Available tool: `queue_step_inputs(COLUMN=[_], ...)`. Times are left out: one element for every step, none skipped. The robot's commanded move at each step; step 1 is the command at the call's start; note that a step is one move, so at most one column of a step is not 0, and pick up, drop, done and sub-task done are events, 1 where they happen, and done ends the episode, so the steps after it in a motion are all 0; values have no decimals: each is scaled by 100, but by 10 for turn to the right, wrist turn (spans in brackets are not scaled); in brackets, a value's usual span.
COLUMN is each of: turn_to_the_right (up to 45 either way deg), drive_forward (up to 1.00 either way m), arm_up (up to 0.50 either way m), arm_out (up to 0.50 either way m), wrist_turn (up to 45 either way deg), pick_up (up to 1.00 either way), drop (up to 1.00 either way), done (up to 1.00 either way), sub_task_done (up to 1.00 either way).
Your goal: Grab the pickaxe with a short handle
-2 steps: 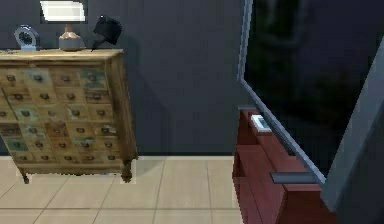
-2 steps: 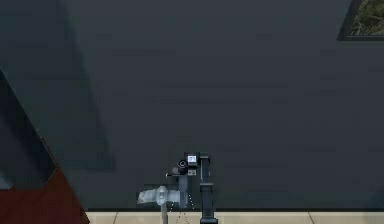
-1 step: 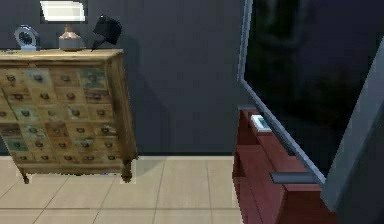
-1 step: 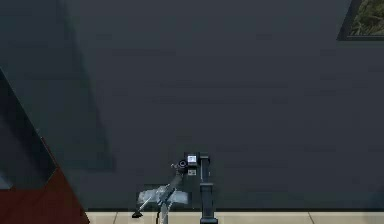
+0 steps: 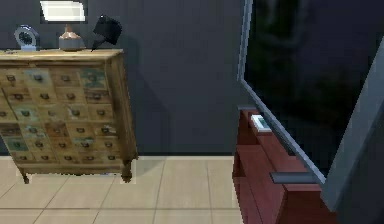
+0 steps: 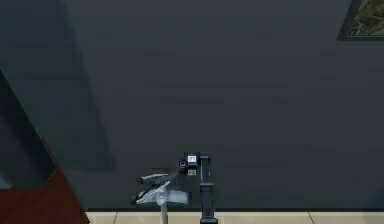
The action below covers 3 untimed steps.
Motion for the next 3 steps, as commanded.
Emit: queue_step_inputs(turn_to_the_right=[0,0,0], drive_forward=[0,0,0], arm_up=[0,-30,0], arm_out=[0,0,0], wrist_turn=[450,0,0], pick_up=[0,0,100], drop=[0,0,0], done=[0,0,0], sub_task_done=[0,0,0])
